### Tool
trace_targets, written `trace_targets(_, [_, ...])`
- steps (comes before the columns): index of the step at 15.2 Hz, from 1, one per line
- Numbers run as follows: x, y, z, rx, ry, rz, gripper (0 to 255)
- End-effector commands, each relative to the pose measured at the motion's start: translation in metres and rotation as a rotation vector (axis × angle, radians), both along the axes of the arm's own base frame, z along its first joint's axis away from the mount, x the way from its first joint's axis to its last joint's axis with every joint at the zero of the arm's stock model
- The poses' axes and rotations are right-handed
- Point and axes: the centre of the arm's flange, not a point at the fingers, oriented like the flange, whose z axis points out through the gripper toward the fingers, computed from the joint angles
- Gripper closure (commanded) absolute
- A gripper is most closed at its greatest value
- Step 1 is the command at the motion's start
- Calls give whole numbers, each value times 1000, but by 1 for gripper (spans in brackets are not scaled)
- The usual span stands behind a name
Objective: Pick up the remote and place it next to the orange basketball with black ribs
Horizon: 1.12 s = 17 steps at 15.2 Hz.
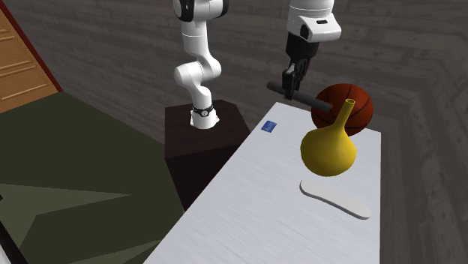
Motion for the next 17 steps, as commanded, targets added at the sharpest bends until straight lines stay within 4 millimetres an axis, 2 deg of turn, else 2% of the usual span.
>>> trace_targets(1, [-11, 25, 3, 0, 0, -2, 255])
trace_targets(6, [-37, 86, 3, 0, 0, -2, 255])
trace_targets(7, [-40, 93, 3, 0, 0, -2, 255])
trace_targets(17, [-40, 93, -50, 0, 0, -2, 255])
